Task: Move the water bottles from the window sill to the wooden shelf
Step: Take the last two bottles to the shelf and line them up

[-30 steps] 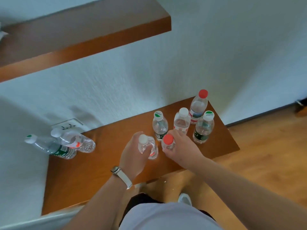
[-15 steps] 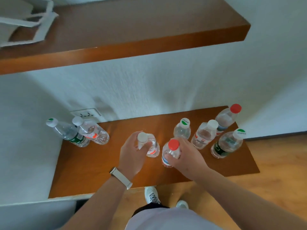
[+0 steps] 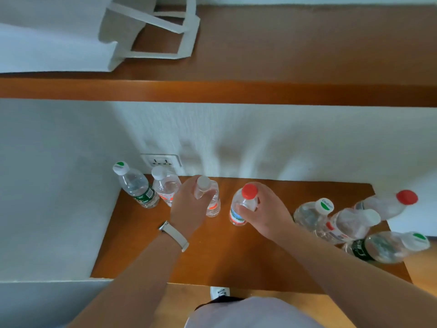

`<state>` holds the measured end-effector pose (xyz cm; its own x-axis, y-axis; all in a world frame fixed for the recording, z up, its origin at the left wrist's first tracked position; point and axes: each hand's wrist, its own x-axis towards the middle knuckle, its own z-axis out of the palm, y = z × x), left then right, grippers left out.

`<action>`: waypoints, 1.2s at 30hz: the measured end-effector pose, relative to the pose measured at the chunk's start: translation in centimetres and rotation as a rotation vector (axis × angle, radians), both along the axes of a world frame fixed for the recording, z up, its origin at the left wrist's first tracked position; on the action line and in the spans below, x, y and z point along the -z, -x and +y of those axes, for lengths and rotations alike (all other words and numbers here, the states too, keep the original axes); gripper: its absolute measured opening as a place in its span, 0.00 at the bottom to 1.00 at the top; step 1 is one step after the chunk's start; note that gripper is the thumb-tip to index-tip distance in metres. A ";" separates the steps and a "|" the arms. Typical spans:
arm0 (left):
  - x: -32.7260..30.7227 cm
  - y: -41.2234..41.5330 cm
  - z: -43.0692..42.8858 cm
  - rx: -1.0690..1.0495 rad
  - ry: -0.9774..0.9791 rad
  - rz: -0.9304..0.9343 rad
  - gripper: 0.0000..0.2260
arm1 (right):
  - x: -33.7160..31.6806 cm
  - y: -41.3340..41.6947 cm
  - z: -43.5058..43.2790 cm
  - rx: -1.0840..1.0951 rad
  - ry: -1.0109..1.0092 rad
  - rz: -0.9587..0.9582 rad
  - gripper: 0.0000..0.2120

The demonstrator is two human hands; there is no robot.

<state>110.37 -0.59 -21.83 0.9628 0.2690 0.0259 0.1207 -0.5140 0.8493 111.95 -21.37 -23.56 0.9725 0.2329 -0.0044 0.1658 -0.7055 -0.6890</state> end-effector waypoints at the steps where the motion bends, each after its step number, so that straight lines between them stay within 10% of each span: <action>1: 0.1 -0.3 0.3 0.002 -0.005 -0.013 0.12 | 0.1 -0.6 0.4 -0.002 0.006 0.006 0.18; 36: 1.7 -2.2 2.6 0.047 -0.113 -0.006 0.16 | 1.0 -5.6 3.7 -0.074 0.019 0.095 0.21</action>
<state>112.61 1.99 -23.49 0.9741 0.2182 0.0596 0.0889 -0.6114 0.7863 117.53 -17.64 -24.59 0.9477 0.3030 -0.1006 0.1527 -0.7068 -0.6907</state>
